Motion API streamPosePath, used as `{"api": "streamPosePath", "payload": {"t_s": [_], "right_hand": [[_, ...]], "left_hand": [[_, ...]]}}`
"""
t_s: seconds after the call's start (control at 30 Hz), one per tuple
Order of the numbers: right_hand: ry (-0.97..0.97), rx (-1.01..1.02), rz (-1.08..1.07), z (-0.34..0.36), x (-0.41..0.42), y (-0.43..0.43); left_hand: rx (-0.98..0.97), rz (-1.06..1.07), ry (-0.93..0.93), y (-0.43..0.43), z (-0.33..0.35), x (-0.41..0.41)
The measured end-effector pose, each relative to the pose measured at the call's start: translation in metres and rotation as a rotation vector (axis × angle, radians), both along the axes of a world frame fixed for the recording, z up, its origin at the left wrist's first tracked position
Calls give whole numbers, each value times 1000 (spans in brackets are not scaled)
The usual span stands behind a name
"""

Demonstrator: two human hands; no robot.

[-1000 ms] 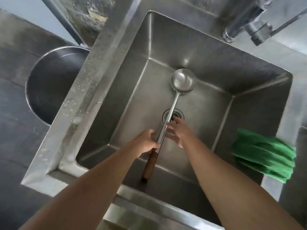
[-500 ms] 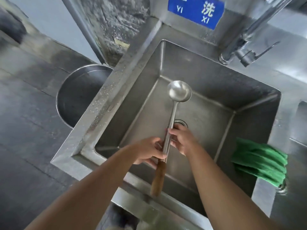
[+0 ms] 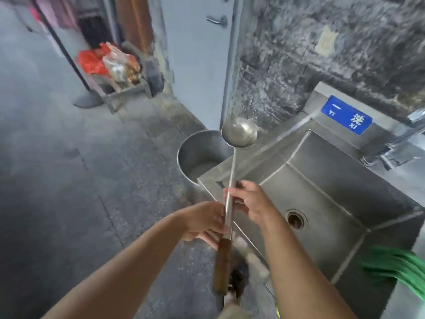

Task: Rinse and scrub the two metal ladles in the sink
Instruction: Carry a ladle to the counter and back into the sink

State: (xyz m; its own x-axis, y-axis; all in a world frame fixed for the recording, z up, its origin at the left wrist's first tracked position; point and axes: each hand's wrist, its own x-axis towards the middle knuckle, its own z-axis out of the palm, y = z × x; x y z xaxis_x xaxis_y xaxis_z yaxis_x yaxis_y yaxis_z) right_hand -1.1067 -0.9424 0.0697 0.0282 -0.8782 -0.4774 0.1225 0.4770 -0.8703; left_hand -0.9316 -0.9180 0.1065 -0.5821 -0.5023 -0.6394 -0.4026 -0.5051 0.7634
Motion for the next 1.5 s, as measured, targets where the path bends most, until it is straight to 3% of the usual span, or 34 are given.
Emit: {"api": "streamPosePath", "payload": {"t_s": [0.2,0.37,0.73,0.97,1.17,1.5], "right_hand": [[-19,-18,437,13,210,24],[0,-33,892,17,392,62],[-1,-24,1674,14,707,191],[55,-107,1990,10,850,275],[126,-226,2219,11,925,361],[193,-189,2286,-14,1051,522]], "left_hand": [[-8,257,55,84,14,191],[30,714,70,175,12,322],[83,1495,73,342,11,515],[132,1834,14,406,21,595],[171,2086,-61,467,23,636],[128,2313,51,600,-3,748]]}}
